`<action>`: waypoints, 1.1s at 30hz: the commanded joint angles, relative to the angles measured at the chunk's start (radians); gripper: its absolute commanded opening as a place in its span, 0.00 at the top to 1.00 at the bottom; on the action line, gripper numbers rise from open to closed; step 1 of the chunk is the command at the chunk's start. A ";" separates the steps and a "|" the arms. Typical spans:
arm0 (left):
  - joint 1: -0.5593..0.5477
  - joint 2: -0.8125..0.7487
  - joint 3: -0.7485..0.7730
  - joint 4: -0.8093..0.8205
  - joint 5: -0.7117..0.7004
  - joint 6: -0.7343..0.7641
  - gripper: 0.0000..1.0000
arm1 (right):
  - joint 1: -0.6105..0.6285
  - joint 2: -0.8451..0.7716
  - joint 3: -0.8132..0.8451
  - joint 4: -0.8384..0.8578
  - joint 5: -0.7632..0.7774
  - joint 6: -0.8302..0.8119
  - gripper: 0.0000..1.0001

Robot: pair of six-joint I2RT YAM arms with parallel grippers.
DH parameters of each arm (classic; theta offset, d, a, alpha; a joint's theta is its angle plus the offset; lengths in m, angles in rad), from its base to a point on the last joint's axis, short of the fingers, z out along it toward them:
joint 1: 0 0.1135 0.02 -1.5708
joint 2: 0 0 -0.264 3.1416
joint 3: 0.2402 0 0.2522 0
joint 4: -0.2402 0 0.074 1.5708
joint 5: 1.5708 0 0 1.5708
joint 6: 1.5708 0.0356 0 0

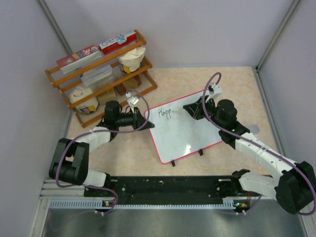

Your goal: Write a sentence on the whiteboard

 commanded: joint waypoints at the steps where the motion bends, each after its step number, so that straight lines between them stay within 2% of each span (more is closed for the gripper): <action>1: -0.023 0.000 0.000 -0.030 -0.051 0.129 1.00 | -0.007 0.010 0.070 0.055 0.008 0.002 1.00; 17: -0.023 -0.003 0.000 -0.038 -0.058 0.133 1.00 | -0.009 0.076 0.086 0.050 0.029 -0.002 1.00; 33: -0.024 0.000 0.000 -0.038 -0.058 0.135 1.00 | -0.007 0.038 0.038 -0.008 0.018 -0.037 1.00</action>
